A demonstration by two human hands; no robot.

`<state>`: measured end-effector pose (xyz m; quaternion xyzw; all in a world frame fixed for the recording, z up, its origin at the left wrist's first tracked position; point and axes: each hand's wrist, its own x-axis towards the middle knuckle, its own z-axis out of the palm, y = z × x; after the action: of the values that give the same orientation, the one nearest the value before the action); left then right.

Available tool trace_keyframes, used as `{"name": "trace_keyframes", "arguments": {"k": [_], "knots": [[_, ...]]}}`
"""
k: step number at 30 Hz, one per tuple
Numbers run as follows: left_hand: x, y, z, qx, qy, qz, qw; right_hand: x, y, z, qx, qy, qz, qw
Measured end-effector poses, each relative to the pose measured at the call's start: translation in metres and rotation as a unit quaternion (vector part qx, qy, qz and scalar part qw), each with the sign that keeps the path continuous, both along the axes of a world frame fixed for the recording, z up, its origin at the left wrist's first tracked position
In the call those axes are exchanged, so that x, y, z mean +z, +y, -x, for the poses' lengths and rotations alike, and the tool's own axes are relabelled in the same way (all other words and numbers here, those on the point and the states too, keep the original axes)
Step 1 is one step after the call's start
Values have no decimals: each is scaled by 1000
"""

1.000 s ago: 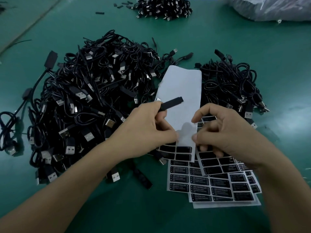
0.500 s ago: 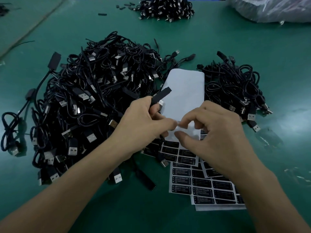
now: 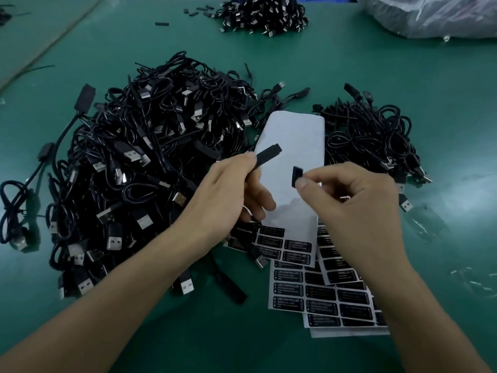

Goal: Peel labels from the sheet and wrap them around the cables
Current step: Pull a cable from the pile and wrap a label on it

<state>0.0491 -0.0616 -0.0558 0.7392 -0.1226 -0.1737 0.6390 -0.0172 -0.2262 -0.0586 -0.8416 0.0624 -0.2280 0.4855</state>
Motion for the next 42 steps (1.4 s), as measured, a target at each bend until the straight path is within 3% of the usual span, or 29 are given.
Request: {"name": "trace_keyframes", "arguments": {"k": [4, 9, 15, 26, 33, 42], "knots": [[-1, 1, 3, 0, -40, 5, 999, 8, 6, -1, 38, 37, -301, 952], [2, -2, 7, -8, -73, -9, 997, 10, 13, -3, 86, 88, -414, 902], [7, 0, 6, -54, -89, -37, 994, 5, 13, -5, 65, 107, -405, 906], [1, 5, 2, -56, -12, 9, 998, -2, 14, -8, 51, 92, -395, 912], [3, 4, 2, -48, 16, 22, 998, -5, 12, -8, 46, 80, -315, 945], [3, 6, 0, -66, 46, 24, 997, -2, 12, -8, 47, 71, -282, 956]]}}
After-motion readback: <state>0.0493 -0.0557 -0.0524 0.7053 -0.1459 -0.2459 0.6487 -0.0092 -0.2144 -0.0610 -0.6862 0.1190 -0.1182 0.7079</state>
